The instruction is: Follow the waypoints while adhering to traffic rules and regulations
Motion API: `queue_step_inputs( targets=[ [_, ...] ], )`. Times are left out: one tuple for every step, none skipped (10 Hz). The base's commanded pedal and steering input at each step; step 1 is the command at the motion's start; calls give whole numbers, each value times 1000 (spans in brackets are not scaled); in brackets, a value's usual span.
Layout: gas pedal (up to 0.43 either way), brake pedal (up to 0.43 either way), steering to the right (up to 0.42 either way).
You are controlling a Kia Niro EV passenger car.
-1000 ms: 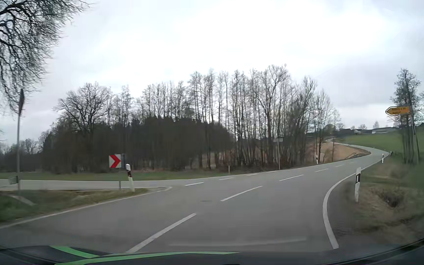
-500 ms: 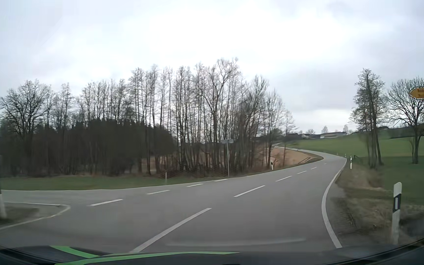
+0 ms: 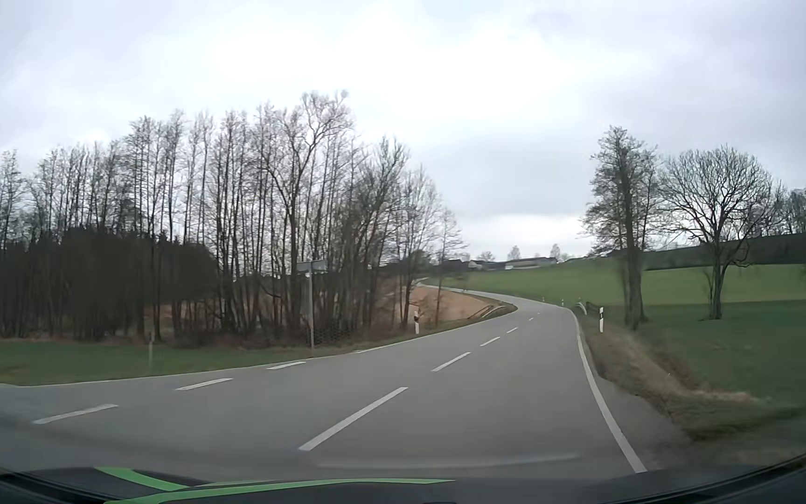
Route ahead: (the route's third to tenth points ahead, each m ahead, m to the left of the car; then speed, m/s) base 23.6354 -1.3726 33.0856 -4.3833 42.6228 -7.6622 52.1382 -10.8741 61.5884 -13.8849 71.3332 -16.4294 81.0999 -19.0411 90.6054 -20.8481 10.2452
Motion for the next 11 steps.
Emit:
queue_step_inputs(
  targets=[
    [280, 0, 160],
    [287, 0, 151],
    [299, 0, 136],
    [311, 0, 122],
    [311, 0, 104],
    [311, 0, 84],
    [331, 0, 70],
    [339, 0, 58],
    [339, 0, 46],
    [350, 0, 37],
    [350, 0, 26]
  ],
)
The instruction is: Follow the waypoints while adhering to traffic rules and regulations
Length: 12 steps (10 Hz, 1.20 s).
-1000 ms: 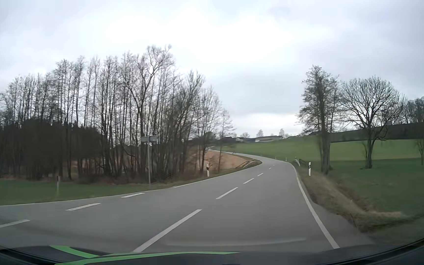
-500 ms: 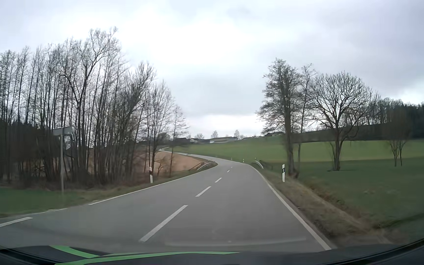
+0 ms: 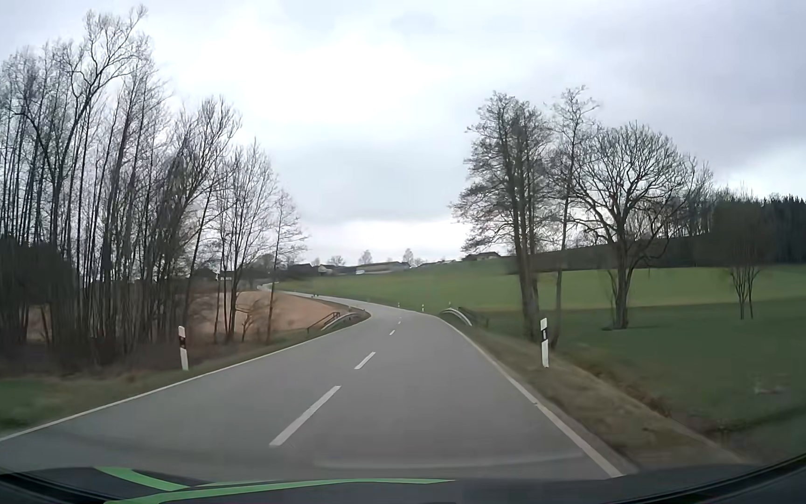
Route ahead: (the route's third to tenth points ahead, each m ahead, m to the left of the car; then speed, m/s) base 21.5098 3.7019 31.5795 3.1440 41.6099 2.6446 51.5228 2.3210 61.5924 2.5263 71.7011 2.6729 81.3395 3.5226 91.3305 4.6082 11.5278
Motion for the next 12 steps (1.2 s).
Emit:
queue_step_inputs(
  targets=[
    [350, 0, 17],
    [350, 0, 11],
    [350, 0, 9],
    [350, 0, 9],
    [350, 0, 9],
    [350, 0, 9],
    [350, 0, 9],
    [350, 0, 11],
    [350, 0, 11],
    [350, 0, 10],
    [350, 0, 9],
    [350, 0, 7]
  ],
)
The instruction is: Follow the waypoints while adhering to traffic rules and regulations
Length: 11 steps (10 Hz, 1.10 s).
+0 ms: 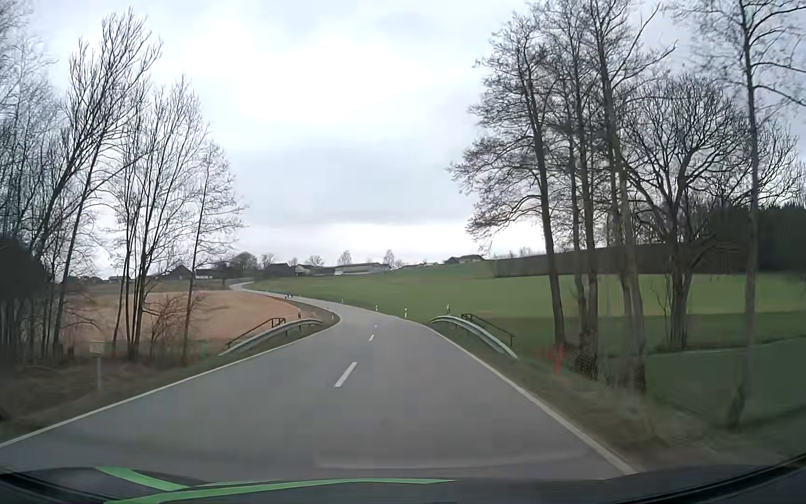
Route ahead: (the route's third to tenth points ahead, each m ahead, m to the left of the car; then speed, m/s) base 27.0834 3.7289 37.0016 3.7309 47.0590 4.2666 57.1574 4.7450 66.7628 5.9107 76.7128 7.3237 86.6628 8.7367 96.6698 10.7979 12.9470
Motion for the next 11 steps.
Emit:
queue_step_inputs(
  targets=[
    [350, 0, 5],
    [350, 0, 4],
    [350, 0, 2],
    [350, 0, 0],
    [350, 0, 0],
    [350, 0, 0],
    [350, 0, 0],
    [350, 0, 0],
    [350, 0, -2],
    [350, 0, -5],
    [350, 0, -9]
  ],
)
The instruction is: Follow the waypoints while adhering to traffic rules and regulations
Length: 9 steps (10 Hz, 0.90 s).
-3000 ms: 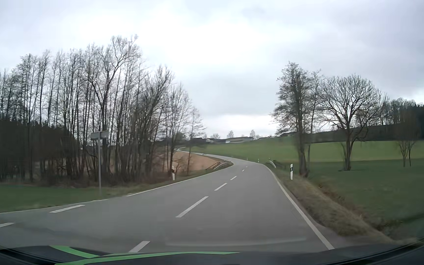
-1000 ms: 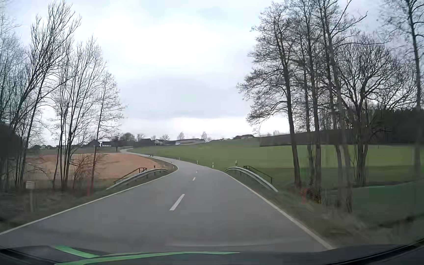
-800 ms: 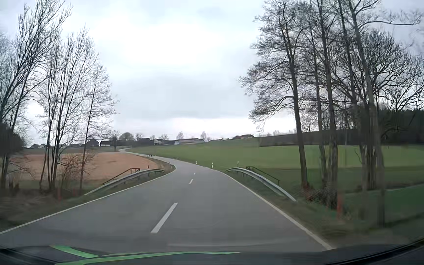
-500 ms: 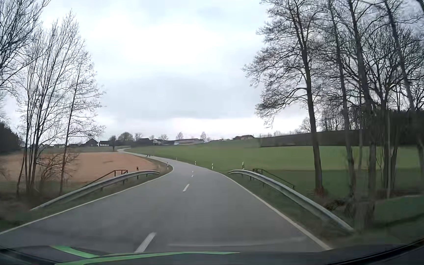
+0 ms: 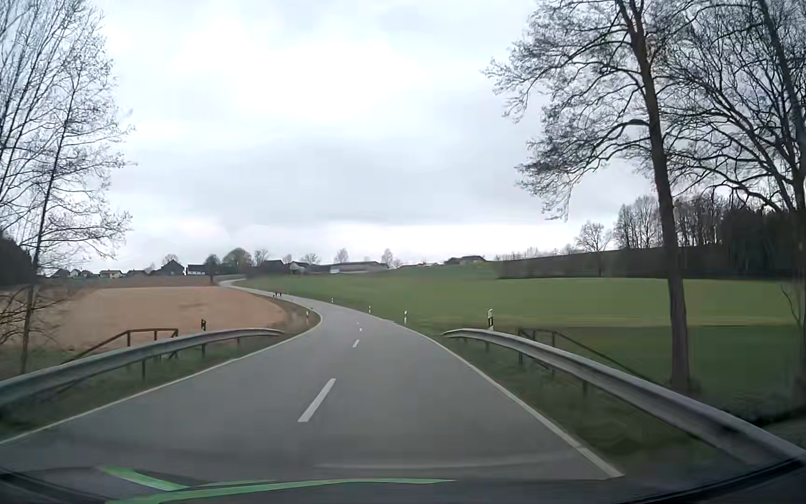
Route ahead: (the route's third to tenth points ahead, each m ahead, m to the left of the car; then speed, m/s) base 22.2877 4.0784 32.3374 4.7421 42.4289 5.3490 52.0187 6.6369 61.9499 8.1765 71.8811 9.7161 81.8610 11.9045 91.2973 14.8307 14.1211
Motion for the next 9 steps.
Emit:
queue_step_inputs(
  targets=[
    [350, 0, -11],
    [350, 0, -11],
    [339, 0, -10],
    [339, 0, -11],
    [331, 0, -10],
    [331, 0, -10],
    [331, 0, -10],
    [331, 0, -11],
    [319, 0, -11]
  ],
)
